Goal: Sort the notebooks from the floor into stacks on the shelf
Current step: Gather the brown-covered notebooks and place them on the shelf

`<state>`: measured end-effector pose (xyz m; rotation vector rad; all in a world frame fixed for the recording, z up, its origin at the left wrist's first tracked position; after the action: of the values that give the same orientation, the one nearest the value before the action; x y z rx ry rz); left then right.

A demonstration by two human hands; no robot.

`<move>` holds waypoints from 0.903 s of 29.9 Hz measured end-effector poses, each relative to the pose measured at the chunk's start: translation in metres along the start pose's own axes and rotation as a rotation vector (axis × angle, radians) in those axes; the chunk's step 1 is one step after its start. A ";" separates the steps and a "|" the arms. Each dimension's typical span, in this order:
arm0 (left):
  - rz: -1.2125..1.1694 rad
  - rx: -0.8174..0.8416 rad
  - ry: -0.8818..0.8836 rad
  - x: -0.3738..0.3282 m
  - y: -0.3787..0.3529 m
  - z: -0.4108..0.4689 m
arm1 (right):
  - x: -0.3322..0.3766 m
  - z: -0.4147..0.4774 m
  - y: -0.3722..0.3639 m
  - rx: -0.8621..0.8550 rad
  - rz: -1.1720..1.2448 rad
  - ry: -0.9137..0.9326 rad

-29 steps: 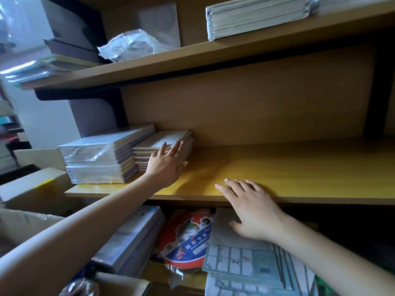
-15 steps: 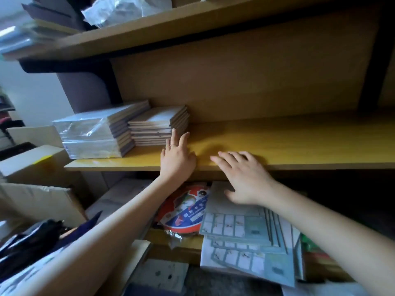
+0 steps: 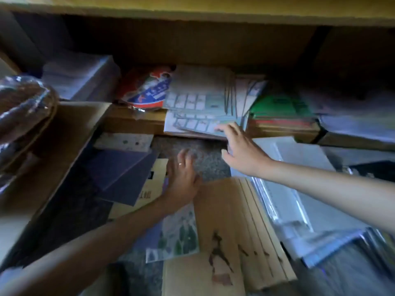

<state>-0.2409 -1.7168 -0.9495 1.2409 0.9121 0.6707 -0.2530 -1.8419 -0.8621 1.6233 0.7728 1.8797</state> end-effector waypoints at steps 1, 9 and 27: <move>0.062 0.050 -0.068 -0.005 -0.018 -0.016 | -0.022 -0.022 -0.011 0.044 0.089 -0.102; 0.229 0.094 -0.436 -0.042 -0.074 -0.073 | -0.103 -0.167 -0.061 0.149 0.391 -0.838; 0.213 0.060 -0.403 -0.041 -0.080 -0.077 | -0.066 -0.155 -0.084 0.332 0.055 -0.861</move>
<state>-0.3322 -1.7310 -1.0239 1.4742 0.4726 0.5341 -0.3953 -1.8435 -0.9851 2.3989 0.6580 0.9143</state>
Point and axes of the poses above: each hand's wrist, its own z-axis towards the middle knuckle, its own y-axis out of the back of the hand, x = y × z, the point moved 10 cm from there along z, towards the middle knuckle, and after that the axes turned 15 degrees about z, right-handed, at the moved point
